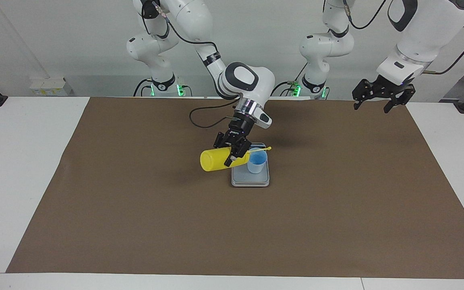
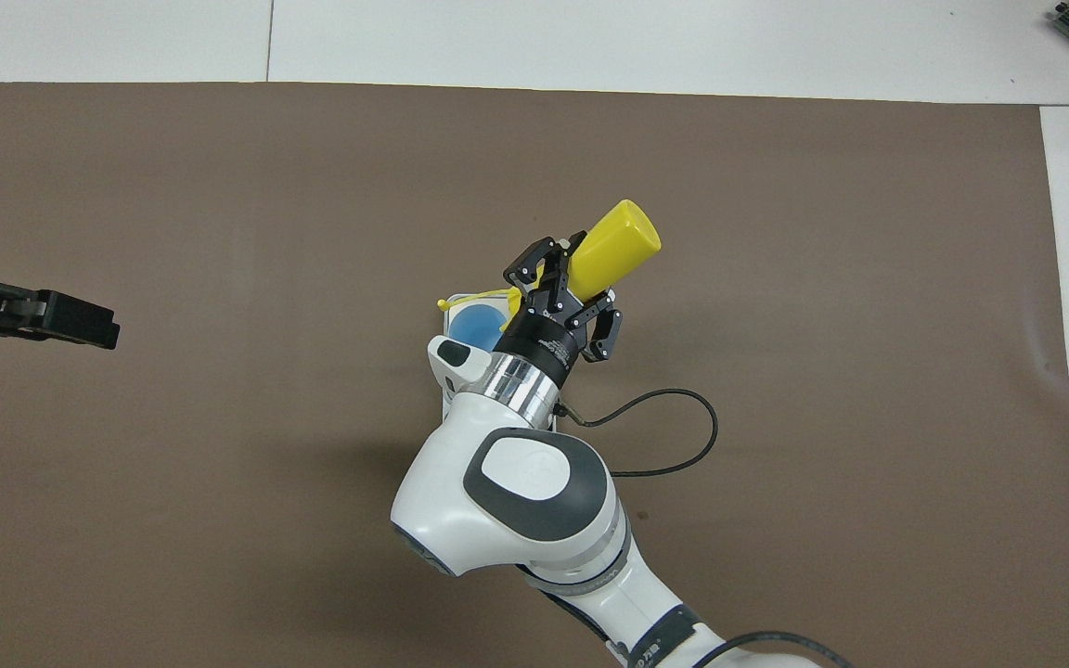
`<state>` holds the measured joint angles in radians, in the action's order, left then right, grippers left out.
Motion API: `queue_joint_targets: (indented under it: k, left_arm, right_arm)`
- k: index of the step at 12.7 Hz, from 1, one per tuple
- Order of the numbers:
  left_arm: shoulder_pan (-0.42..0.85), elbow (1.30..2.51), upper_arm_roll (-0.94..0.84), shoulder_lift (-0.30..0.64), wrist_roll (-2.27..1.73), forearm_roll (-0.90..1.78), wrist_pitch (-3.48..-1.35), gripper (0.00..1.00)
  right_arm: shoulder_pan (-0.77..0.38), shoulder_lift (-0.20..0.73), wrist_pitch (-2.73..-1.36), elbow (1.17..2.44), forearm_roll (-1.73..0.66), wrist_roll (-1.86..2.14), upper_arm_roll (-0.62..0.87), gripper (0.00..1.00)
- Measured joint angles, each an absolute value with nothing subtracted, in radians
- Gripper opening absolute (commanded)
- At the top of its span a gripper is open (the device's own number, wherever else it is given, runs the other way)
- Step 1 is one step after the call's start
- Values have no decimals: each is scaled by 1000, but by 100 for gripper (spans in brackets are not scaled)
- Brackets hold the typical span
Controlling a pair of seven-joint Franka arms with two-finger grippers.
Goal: Pour seasoning into cup on scale with both arms
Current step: 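Tilt the yellow bottle nozzle down into the blue cup to pour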
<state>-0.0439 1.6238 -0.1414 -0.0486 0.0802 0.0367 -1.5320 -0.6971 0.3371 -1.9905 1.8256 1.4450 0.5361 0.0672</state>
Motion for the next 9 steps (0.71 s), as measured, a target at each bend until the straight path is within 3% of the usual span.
queue_joint_targets:
  k: [9]
  left_arm:
    - [-44, 1625, -141, -49, 80, 37, -1532, 100]
  right_arm:
    - [-714, 337, -1947, 1827, 1504, 536, 67, 0]
